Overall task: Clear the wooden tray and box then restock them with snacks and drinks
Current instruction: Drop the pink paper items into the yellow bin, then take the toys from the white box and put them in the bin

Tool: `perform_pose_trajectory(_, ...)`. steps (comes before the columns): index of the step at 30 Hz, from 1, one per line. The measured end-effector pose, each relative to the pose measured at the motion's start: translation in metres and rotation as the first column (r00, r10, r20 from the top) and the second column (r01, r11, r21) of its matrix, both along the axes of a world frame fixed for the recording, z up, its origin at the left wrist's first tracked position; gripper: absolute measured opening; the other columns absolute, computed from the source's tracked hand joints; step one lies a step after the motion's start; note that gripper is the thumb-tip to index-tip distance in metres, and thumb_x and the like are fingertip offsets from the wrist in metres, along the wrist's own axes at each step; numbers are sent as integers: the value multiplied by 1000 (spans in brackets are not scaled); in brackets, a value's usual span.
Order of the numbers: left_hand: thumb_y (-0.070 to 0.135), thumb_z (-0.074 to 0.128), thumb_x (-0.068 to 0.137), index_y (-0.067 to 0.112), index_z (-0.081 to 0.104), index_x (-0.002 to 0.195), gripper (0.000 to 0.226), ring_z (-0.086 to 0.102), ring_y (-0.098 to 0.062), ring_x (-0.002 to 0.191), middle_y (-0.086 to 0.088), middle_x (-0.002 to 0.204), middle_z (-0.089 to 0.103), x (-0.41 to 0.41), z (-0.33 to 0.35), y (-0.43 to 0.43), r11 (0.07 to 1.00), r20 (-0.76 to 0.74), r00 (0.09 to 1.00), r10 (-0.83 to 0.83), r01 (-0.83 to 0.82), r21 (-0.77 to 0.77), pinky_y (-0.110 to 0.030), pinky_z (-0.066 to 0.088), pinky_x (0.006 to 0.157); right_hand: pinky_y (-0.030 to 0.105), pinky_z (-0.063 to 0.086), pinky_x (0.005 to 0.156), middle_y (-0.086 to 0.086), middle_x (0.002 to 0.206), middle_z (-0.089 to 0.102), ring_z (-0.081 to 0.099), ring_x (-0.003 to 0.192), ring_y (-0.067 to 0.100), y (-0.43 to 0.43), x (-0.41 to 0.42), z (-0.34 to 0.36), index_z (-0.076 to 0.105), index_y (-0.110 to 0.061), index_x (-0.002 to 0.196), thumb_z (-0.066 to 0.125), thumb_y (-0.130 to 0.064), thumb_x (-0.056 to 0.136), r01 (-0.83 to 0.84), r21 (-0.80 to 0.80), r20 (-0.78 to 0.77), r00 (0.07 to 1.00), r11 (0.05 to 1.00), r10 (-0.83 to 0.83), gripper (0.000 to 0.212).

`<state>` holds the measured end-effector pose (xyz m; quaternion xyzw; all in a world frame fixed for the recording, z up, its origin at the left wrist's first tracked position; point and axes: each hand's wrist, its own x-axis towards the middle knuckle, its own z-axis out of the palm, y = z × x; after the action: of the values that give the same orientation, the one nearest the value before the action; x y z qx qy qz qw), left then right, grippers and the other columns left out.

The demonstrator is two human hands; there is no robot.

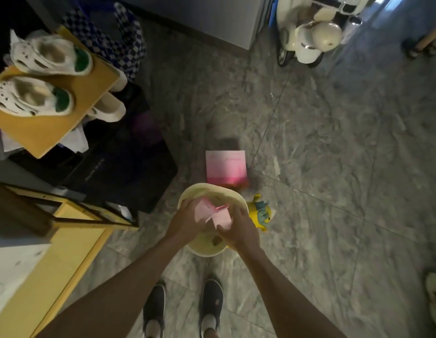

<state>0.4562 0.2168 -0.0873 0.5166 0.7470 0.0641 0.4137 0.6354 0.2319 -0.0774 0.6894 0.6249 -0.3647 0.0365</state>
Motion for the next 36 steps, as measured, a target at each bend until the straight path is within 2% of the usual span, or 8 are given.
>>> perform_pose_trajectory(3,38,67,93,22,50,148,60,51,-21,131,2,146,46,-6,29,-5,998,51,998,41,-43,53,-40,43,109,43,56,83,-1,141,54,65,116,31,-2,0,20,49,-33,139,62,-72,71,-5,-1,10,1000,1000,5,80)
perform_pose_trajectory(10,71,60,86,23,41,156,86,44,-23,146,0,162,39,-52,105,-15,986,-11,999,42,-39,159,-47,42,116,42,53,88,3,143,57,60,122,29,9,-16,106,49,-23,143,58,-78,78,-127,142,25,992,982,125,85)
perform_pose_trajectory(13,87,46,79,24,28,164,107,33,-22,153,0,170,28,-81,159,-25,970,-80,995,52,-31,242,-51,37,120,43,49,102,6,156,49,51,136,29,15,-39,163,41,-18,153,60,-80,86,-245,245,62,970,938,237,94)
perform_pose_trajectory(18,85,46,83,24,26,163,103,31,-19,154,2,169,28,-155,247,-59,920,-148,975,165,-98,381,-45,38,121,40,48,108,6,159,47,49,141,25,22,-99,256,40,-19,155,53,-84,86,-383,414,74,918,825,389,96)
perform_pose_trajectory(23,74,62,83,28,43,149,82,56,-22,130,2,150,49,-233,316,-123,827,-192,890,414,-280,487,-38,51,103,46,51,107,5,157,45,50,140,28,28,-182,323,36,-21,156,51,-87,83,-529,496,59,812,689,580,99)
perform_pose_trajectory(26,71,63,79,28,48,144,80,57,-15,119,7,141,53,-264,338,-170,779,-187,827,530,-387,493,-30,49,93,49,50,107,2,159,41,46,144,30,12,-240,352,31,-24,156,56,-84,82,-591,532,22,725,606,688,99)
perform_pose_trajectory(30,79,55,78,26,45,151,91,54,-26,134,0,154,48,-304,338,-230,725,-216,737,641,-488,487,-43,49,108,43,37,119,5,168,33,35,153,29,-21,-315,362,22,-21,164,53,-85,86,-704,557,112,589,440,800,106)
perform_pose_trajectory(36,78,57,83,29,32,157,92,54,-31,136,-5,163,38,-371,298,-300,695,-124,695,708,-655,296,-48,50,111,43,42,116,5,167,35,41,149,29,-76,-420,340,29,-19,162,54,-76,92,-831,458,120,410,316,904,94)
